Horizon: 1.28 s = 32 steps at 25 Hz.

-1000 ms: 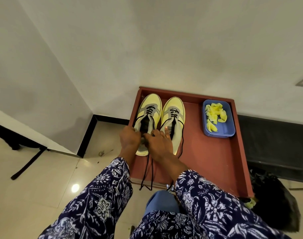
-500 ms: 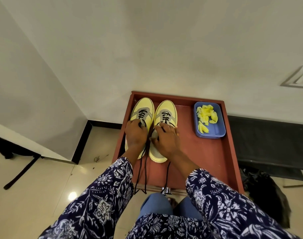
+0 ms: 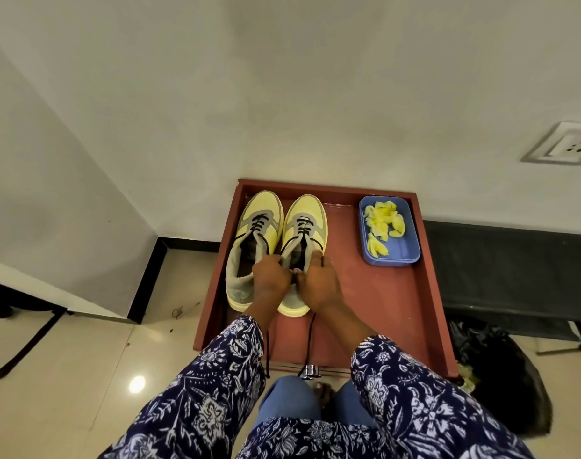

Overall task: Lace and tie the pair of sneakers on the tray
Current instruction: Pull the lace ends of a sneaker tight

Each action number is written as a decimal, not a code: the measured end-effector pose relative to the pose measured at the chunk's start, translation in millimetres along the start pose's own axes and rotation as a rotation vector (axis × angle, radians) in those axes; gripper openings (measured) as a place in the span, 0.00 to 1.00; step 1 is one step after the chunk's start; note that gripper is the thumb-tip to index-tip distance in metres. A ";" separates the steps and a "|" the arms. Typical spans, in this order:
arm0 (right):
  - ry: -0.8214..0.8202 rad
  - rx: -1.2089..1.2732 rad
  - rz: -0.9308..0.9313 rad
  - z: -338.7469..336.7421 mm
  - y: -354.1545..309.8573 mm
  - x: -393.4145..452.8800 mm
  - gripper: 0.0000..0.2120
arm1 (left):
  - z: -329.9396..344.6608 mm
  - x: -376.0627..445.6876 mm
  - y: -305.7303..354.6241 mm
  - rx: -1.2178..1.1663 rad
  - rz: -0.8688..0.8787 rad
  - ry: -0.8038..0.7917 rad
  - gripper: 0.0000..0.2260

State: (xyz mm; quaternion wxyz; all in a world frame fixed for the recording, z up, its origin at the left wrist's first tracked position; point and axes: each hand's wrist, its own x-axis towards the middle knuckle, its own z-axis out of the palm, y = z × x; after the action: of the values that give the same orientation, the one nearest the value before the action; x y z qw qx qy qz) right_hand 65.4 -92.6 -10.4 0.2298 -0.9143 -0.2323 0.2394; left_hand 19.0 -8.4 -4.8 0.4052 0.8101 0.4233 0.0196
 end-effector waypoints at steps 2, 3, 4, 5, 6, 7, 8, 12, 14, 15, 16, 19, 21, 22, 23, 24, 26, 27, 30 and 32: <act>-0.003 -0.021 0.022 0.6 -0.1 2.5 0.28 | 1.7 2.2 -0.3 0.000 -0.002 0.007 0.11; 0.000 -0.030 0.031 0.7 -0.1 3.6 0.27 | 2.2 2.8 -0.3 -0.012 -0.012 0.011 0.11; 0.002 -0.037 0.037 0.8 -0.2 4.6 0.26 | 3.1 3.6 -0.6 -0.018 -0.022 0.016 0.11; 0.005 -0.043 0.041 0.9 -0.4 5.4 0.25 | 3.6 3.9 -0.6 -0.016 -0.027 0.019 0.11; 0.008 -0.046 0.048 1.0 -0.8 5.9 0.24 | 4.2 4.0 -0.8 -0.008 -0.027 0.022 0.11; 0.014 -0.045 0.056 1.0 -1.3 6.5 0.24 | 4.7 4.2 -1.2 0.002 -0.024 0.023 0.11; 0.022 -0.044 0.066 0.6 -1.9 6.9 0.24 | 5.4 4.6 -1.5 0.009 -0.020 0.024 0.11; 0.042 -0.011 0.135 -1.3 -4.4 6.4 0.23 | 8.0 2.3 -1.7 -0.018 -0.018 0.020 0.10; 0.042 -0.011 0.156 -1.9 -5.8 6.1 0.22 | 8.9 -1.2 -1.0 -0.037 -0.014 0.029 0.13; 0.044 -0.016 0.162 -2.1 -6.1 6.1 0.21 | 9.8 -3.4 -0.3 -0.050 -0.015 0.035 0.14; 0.049 -0.026 0.167 -2.8 -5.9 6.1 0.20 | 11.4 -5.5 0.7 -0.065 -0.018 0.039 0.14; 0.069 -0.076 0.166 -8.1 -1.1 4.5 0.18 | 18.4 -13.0 3.9 -0.092 -0.024 0.037 0.12; 0.077 -0.079 0.176 -13.9 4.3 1.3 0.17 | 22.9 -17.6 6.8 -0.098 -0.023 0.033 0.09; 0.081 -0.074 0.184 -17.1 7.2 -0.6 0.17 | 25.1 -19.4 8.5 -0.103 -0.019 0.034 0.08; 0.088 -0.070 0.190 -19.8 9.8 -2.5 0.17 | 27.3 -21.1 10.1 -0.106 -0.012 0.038 0.08; 0.094 -0.071 0.197 -22.3 12.7 -4.5 0.17 | 29.8 -22.6 11.9 -0.106 -0.007 0.035 0.08; 0.107 -0.069 0.209 -27.2 18.7 -8.2 0.16 | 35.7 -24.5 15.6 -0.103 -0.002 0.024 0.09; 0.112 -0.064 0.214 -29.7 21.1 -9.9 0.16 | 38.2 -25.2 17.9 -0.095 -0.005 0.015 0.10; 0.133 -0.053 0.215 -38.3 29.0 -13.6 0.15 | 44.5 -28.1 27.8 -0.054 -0.010 0.004 0.12; 0.146 -0.042 0.220 -43.5 33.2 -15.4 0.15 | 47.9 -30.0 34.1 -0.045 0.003 0.004 0.12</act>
State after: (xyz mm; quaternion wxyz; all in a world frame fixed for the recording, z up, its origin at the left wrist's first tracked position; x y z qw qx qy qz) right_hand 87.5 -140.5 10.9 0.1996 -0.9538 -0.1182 0.1908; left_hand 40.6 -70.7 -4.7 0.4224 0.8013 0.4224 0.0311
